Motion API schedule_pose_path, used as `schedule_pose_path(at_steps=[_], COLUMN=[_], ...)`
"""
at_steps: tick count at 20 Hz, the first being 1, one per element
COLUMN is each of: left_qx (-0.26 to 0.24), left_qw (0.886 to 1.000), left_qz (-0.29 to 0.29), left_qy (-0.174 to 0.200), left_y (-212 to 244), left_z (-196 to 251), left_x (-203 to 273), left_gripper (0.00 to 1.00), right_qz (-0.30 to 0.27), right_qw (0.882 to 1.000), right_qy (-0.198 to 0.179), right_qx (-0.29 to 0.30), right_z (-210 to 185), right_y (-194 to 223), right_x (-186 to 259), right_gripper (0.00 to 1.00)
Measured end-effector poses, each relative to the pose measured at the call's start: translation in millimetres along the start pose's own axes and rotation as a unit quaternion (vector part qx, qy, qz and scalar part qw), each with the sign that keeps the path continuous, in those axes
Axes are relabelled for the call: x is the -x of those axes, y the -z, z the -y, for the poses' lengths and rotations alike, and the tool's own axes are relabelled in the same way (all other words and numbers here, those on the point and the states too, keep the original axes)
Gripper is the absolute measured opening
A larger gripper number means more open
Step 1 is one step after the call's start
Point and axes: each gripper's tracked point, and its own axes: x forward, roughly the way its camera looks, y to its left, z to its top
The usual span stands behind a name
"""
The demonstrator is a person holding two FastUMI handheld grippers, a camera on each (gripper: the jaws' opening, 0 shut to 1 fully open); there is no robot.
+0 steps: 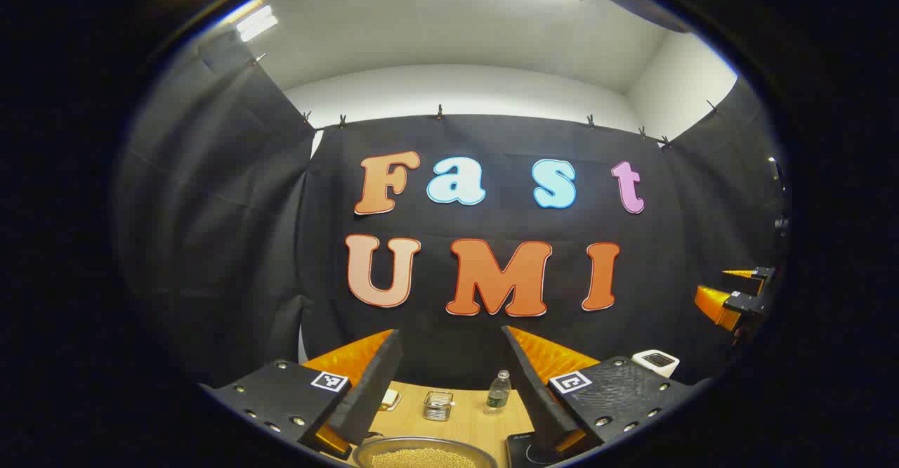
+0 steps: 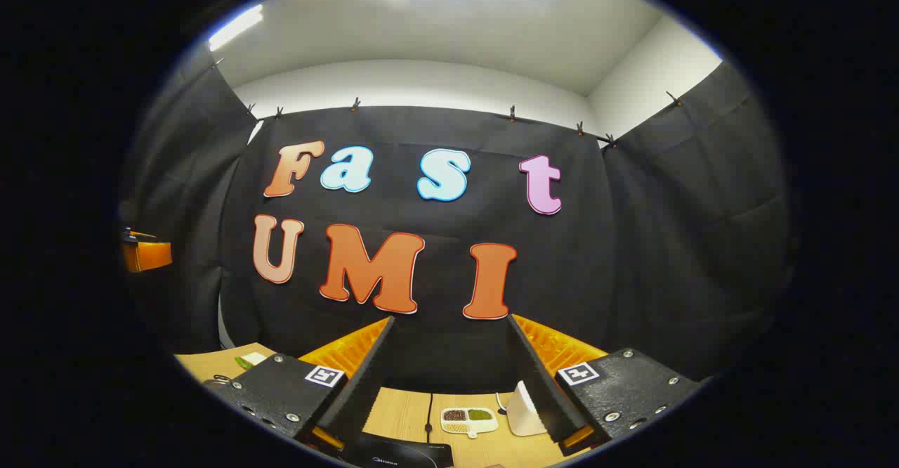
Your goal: First push the handle of the pot to place it horizontally, then grasp the pot with both hands and set it on the induction cooktop.
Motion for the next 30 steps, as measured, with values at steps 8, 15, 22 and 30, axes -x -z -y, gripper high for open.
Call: schedule_pose_path(at_steps=[8,15,22,30], left_qx=[-0.019,-0.044,-0.006,-0.042], left_qw=[1.0,0.998,0.995,0.924], left_qz=[-0.009,-0.02,-0.072,-0.352], left_qy=[-0.02,0.038,0.075,0.142], left_y=[0,8,47,208], left_z=[33,44,34,42], left_x=[7,-21,-43,2], left_gripper=[0.89,0.94,0.14,0.02], right_qz=[-0.014,0.0,0.011,-0.012], right_qw=[0.999,0.999,0.999,0.998], right_qy=[-0.037,0.022,0.047,0.059], right_qx=[-0.025,-0.032,-0.021,0.0], right_z=[17,27,12,9], right_y=[20,11,0,15], right_x=[-7,-6,-8,-7], right_gripper=[0.95,0.95,0.95,0.95])
